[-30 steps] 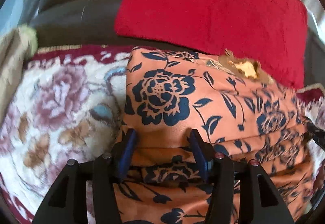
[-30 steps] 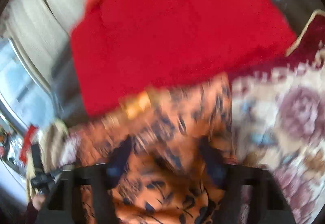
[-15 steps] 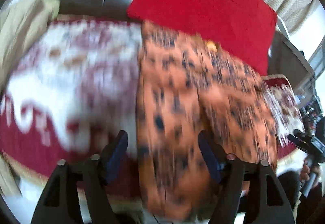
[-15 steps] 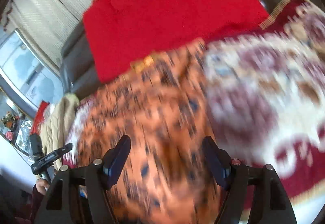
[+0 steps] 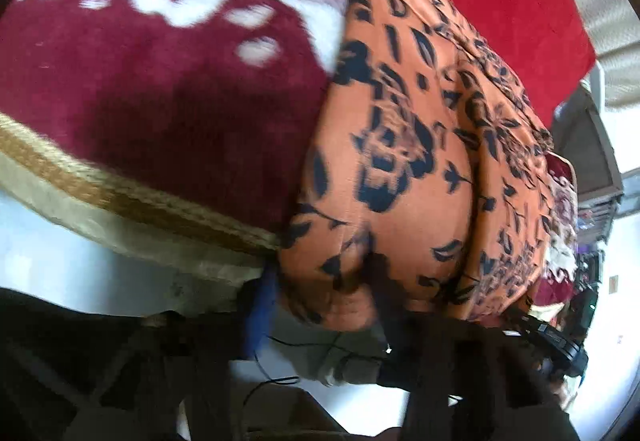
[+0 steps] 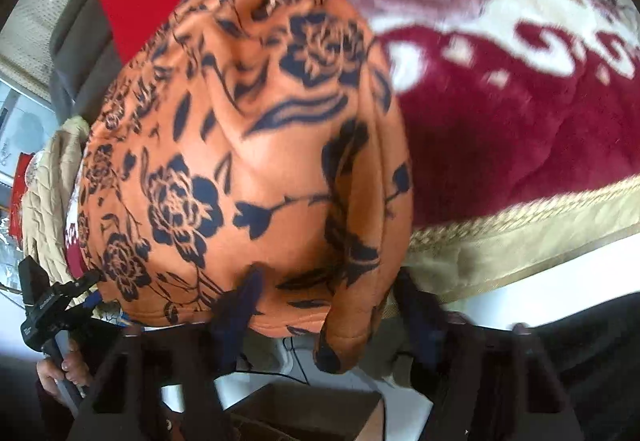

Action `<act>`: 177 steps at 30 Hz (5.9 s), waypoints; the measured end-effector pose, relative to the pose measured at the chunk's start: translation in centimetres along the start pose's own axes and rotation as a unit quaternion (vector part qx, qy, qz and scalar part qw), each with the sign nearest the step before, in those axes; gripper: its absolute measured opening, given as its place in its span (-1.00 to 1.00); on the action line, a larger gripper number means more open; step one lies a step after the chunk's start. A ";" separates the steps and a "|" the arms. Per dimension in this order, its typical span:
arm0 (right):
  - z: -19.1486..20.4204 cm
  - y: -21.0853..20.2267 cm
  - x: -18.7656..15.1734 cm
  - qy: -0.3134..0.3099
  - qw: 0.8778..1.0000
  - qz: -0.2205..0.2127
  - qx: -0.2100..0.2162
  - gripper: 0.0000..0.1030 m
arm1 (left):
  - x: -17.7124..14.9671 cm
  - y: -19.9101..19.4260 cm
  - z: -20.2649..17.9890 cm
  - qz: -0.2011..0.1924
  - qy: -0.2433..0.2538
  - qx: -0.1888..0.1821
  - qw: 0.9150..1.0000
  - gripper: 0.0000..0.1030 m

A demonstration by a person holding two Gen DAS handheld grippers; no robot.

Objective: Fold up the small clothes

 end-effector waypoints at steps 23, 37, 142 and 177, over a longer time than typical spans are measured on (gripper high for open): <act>0.9 -1.6 1.7 0.007 0.996 0.017 0.083 -0.82 | 2.3 -0.8 -5.3 0.020 0.043 -0.065 0.997 -0.82; 8.1 -12.8 24.2 0.010 0.960 -0.168 0.226 -0.83 | 24.9 -9.8 -13.5 -0.096 0.042 -0.154 0.983 -0.83; 16.2 0.0 23.9 -0.040 0.956 -0.166 0.237 -0.48 | 21.9 4.4 -11.4 -0.206 -0.132 -0.104 0.964 -0.58; 19.7 2.6 26.1 -0.033 0.961 -0.122 0.248 -0.56 | 21.1 -1.5 -21.7 -0.259 0.105 -0.075 0.957 -0.64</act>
Point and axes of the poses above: each gripper's, at about its wrist camera, not at the fingertips, and y roughly the way its jaws point, z to its left, x to its top, the point moved 6 cm from there along y, roughly the way its jaws point, and after that the axes turned 2 degrees about -y, right-handed, at the moved point
